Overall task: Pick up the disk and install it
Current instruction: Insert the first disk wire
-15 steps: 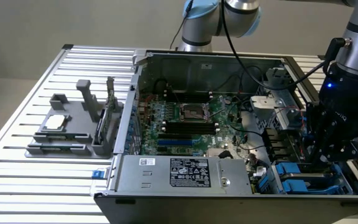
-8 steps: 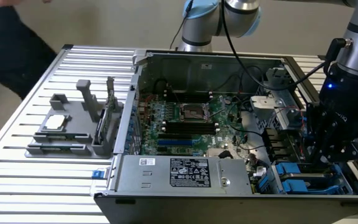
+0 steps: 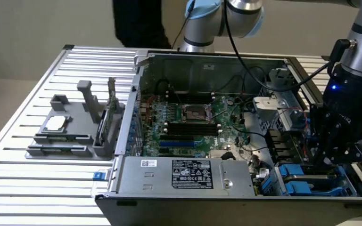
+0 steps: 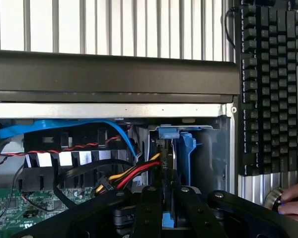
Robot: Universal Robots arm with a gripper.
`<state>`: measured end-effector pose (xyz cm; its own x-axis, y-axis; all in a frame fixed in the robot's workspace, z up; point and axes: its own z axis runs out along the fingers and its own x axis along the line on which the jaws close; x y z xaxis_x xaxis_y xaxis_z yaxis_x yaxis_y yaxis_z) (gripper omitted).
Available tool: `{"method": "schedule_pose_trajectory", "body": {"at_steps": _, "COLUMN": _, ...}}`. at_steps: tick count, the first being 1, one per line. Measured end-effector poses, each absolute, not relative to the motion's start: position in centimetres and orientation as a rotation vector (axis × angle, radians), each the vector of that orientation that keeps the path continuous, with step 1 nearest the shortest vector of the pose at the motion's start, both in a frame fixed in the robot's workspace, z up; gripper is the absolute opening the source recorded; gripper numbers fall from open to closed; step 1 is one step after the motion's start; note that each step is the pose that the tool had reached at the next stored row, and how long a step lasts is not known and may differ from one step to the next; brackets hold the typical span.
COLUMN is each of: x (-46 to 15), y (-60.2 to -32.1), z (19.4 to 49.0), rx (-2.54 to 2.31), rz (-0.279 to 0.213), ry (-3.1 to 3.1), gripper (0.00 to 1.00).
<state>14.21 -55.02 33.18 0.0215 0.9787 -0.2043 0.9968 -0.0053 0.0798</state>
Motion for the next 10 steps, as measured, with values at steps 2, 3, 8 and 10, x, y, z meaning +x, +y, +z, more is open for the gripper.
{"method": "schedule_pose_trajectory", "body": {"at_steps": 2, "x": 14.22, "y": -55.03, "z": 33.18, "rx": 2.092, "rz": -0.132, "ry": 2.064, "gripper": 0.16}}
{"method": "schedule_pose_trajectory", "body": {"at_steps": 3, "x": 14.22, "y": -55.03, "z": 33.17, "rx": 2.092, "rz": -0.131, "ry": 2.065, "gripper": 0.16}}
{"method": "schedule_pose_trajectory", "body": {"at_steps": 8, "x": 14.23, "y": -55.04, "z": 33.19, "rx": 2.096, "rz": -0.125, "ry": 2.069, "gripper": 0.16}}
{"method": "schedule_pose_trajectory", "body": {"at_steps": 10, "x": 14.23, "y": -55.04, "z": 33.29, "rx": 2.098, "rz": -0.123, "ry": 2.071, "gripper": 0.18}}
